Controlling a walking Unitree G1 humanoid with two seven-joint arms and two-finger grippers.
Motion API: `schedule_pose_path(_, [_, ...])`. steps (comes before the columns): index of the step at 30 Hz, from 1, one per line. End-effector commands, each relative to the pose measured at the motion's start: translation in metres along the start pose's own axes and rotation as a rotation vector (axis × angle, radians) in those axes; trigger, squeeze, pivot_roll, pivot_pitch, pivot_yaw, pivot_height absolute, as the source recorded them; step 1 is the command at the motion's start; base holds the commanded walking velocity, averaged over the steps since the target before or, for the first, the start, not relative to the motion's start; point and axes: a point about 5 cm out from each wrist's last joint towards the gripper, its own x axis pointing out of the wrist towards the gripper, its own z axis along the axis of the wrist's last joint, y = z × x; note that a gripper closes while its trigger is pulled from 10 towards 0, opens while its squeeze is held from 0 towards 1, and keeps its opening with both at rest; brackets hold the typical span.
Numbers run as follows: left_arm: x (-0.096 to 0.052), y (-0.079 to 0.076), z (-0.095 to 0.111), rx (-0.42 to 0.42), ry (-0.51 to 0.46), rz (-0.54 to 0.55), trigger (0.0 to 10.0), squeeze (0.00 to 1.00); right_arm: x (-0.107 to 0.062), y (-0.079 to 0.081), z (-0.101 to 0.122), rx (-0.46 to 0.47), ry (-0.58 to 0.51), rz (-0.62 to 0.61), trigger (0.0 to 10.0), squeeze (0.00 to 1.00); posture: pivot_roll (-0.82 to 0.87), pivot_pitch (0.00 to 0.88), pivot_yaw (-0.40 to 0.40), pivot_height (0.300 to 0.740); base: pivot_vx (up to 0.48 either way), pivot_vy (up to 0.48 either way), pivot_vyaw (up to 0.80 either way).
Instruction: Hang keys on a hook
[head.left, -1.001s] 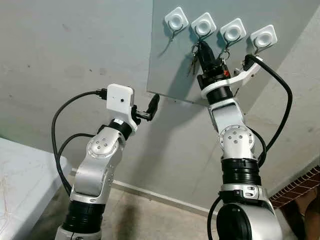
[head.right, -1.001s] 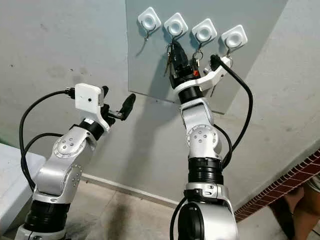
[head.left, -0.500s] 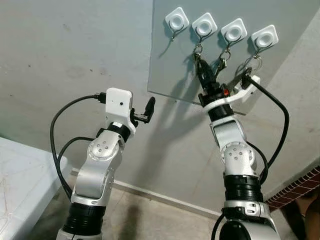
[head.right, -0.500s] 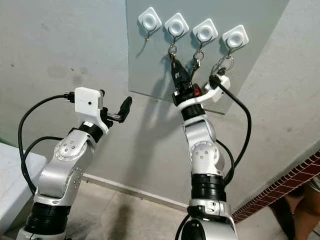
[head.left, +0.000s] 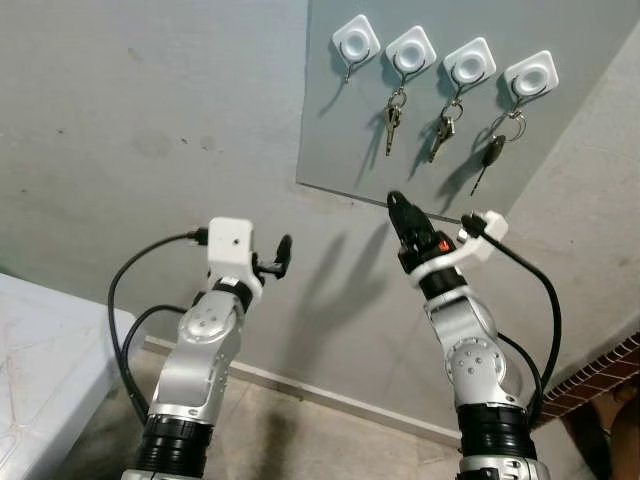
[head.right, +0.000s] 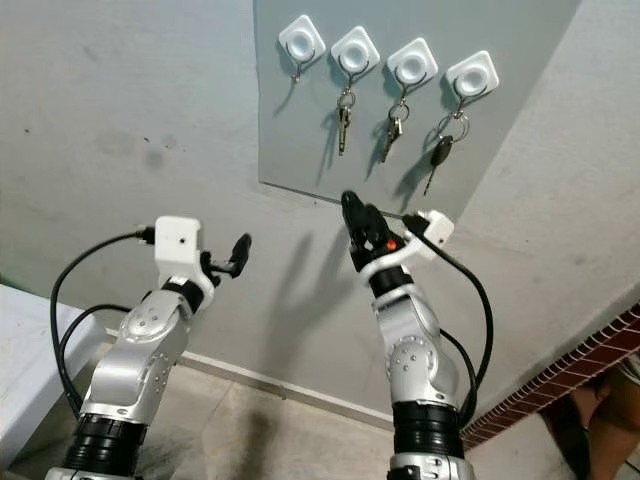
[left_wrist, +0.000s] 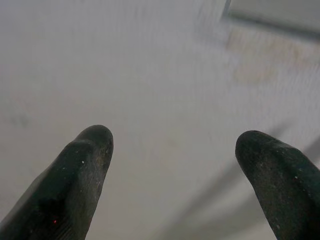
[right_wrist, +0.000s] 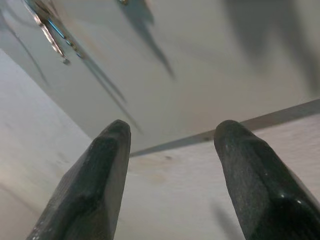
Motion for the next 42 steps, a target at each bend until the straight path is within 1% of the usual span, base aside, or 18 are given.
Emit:
schedule_pose_path(1, [0.0, 0.003, -0.011, -0.012, 0.03, -0.01, 10.0, 0.0, -0.009, -0.012, -0.009, -0.044, 0.032, -0.036, 10.0, 0.0, -0.03, 0.01, -0.051, 0.74, 0.0, 0.0, 0.0])
schedule_pose_path(2, [-0.001, 0.007, -0.023, 0.008, 0.055, -0.02, 10.0, 0.0, -0.019, -0.024, -0.015, -0.107, 0.054, -0.071, 10.0, 0.0, -0.03, 0.009, -0.045, 0.74, 0.0, 0.0, 0.0])
schedule_pose_path(3, [-0.001, 0.01, -0.029, 0.012, 0.074, -0.019, 10.0, 0.0, -0.023, -0.03, -0.018, -0.136, 0.071, -0.09, 10.0, 0.0, -0.04, 0.009, -0.041, 0.74, 0.0, 0.0, 0.0])
schedule_pose_path(4, [-0.001, 0.011, -0.033, 0.012, 0.087, -0.017, 10.0, 0.0, -0.025, -0.033, -0.02, -0.154, 0.082, -0.102, 10.0, 0.0, -0.04, 0.009, -0.041, 0.74, 0.0, 0.0, 0.0])
schedule_pose_path(5, [-0.001, 0.013, -0.036, 0.01, 0.099, -0.012, 10.0, 0.0, -0.028, -0.037, -0.023, -0.154, 0.096, -0.113, 10.0, 0.0, -0.04, 0.006, -0.036, 0.74, 0.0, 0.0, 0.0])
schedule_pose_path(6, [-0.001, 0.013, -0.036, 0.01, 0.099, -0.012, 10.0, 0.0, -0.028, -0.037, -0.023, -0.154, 0.096, -0.113, 10.0, 0.0, -0.04, 0.006, -0.036, 0.74, 0.0, 0.0, 0.0])
schedule_pose_path(7, [-0.001, 0.016, -0.041, 0.014, 0.114, -0.004, 10.0, 0.0, -0.032, -0.042, -0.026, -0.162, 0.114, -0.126, 10.0, 0.0, -0.04, 0.005, -0.032, 0.74, 0.0, 0.0, 0.0])
schedule_pose_path(8, [-0.002, 0.022, -0.056, 0.03, 0.156, 0.009, 10.0, 0.0, -0.046, -0.056, -0.036, -0.218, 0.172, -0.168, 10.0, 0.0, -0.04, 0.002, -0.027, 0.74, 0.0, 0.0, 0.0])
schedule_pose_path(10, [-0.003, 0.026, -0.067, 0.042, 0.193, 0.016, 10.0, 0.0, -0.056, -0.069, -0.045, -0.27, 0.224, -0.209, 10.0, 0.0, -0.04, 0.0, -0.023, 0.74, 0.0, 0.0, 0.0])
schedule_pose_path(40, [-0.003, 0.026, -0.067, 0.042, 0.193, 0.016, 10.0, 0.0, -0.056, -0.069, -0.045, -0.27, 0.224, -0.209, 10.0, 0.0, -0.04, 0.0, -0.023, 0.74, 0.0, 0.0, 0.0])
schedule_pose_path(41, [-0.002, 0.028, -0.072, 0.047, 0.198, 0.014, 10.0, 0.0, -0.06, -0.074, -0.049, -0.293, 0.237, -0.222, 10.0, 0.0, -0.04, 0.0, -0.021, 0.74, 0.0, 0.0, 0.0])
schedule_pose_path(42, [-0.044, 0.022, -0.153, 0.023, 0.534, 0.016, 10.0, 0.0, -0.151, -0.117, -0.113, -0.398, 0.704, -0.49, 10.0, 0.0, -0.1, 0.0, 0.025, 0.74, 0.0, 0.0, 0.0])
